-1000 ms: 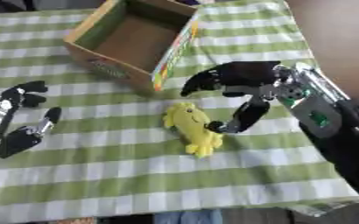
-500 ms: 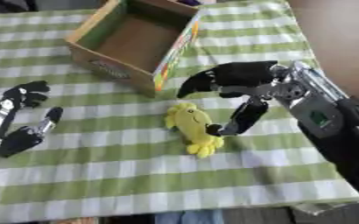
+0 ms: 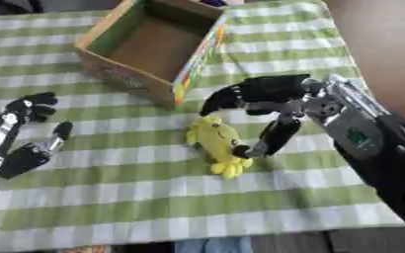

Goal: Pick up objects on the table and place them in the box.

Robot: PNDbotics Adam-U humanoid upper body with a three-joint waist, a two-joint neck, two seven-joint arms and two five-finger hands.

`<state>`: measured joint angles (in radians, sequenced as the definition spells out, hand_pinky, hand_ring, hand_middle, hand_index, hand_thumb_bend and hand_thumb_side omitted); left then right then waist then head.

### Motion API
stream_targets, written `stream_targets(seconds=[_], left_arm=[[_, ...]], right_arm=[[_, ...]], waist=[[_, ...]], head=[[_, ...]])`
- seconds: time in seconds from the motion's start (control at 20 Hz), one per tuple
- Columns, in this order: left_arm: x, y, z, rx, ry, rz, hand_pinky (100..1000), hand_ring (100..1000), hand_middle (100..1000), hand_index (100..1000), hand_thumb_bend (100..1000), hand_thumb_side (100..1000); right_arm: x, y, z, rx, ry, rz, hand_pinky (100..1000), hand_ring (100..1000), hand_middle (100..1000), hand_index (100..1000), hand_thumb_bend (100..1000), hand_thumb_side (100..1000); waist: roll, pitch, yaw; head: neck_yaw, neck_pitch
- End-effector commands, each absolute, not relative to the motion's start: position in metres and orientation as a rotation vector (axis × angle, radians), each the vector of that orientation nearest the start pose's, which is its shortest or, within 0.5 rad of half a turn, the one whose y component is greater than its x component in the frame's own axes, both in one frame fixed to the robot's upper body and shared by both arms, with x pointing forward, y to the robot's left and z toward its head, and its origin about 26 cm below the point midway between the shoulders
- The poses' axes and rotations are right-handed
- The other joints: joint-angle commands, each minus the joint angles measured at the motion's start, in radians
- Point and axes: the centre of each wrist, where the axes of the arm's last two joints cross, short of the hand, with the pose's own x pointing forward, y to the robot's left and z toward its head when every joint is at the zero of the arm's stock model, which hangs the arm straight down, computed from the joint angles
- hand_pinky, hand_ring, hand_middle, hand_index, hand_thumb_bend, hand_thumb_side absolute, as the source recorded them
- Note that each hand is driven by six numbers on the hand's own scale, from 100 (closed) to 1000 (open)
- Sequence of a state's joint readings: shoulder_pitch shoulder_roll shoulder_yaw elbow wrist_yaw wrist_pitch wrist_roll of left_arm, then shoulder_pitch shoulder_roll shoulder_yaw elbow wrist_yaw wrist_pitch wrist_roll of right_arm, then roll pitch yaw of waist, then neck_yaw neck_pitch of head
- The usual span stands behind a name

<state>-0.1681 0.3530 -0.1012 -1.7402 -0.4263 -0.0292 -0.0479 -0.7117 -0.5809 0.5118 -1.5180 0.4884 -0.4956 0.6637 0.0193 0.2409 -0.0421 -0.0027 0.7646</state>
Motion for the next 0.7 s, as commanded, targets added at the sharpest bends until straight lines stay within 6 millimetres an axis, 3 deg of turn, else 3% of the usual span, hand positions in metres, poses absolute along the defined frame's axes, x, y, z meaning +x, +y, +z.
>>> stream_targets(seconds=[0.05, 0.7], left_arm=[[0.3104, 0.2741, 0.1056, 0.535, -1.863, -0.781, 770, 773, 773, 898, 355, 587], [0.3104, 0.2729, 0.1057, 0.529, -1.863, -0.785, 770, 773, 773, 898, 349, 590]], right_arm=[[0.3862, -0.2077, 0.1931, 0.233, 1.617, -2.881, 875, 876, 890, 939, 343, 191], [0.3871, -0.2053, 0.1833, 0.236, 1.544, -2.948, 878, 880, 891, 889, 317, 171]], waist=[[0.001, -0.016, 0.001], [0.003, -0.016, 0.001]], head=[[0.003, 0.005], [0.004, 0.005]])
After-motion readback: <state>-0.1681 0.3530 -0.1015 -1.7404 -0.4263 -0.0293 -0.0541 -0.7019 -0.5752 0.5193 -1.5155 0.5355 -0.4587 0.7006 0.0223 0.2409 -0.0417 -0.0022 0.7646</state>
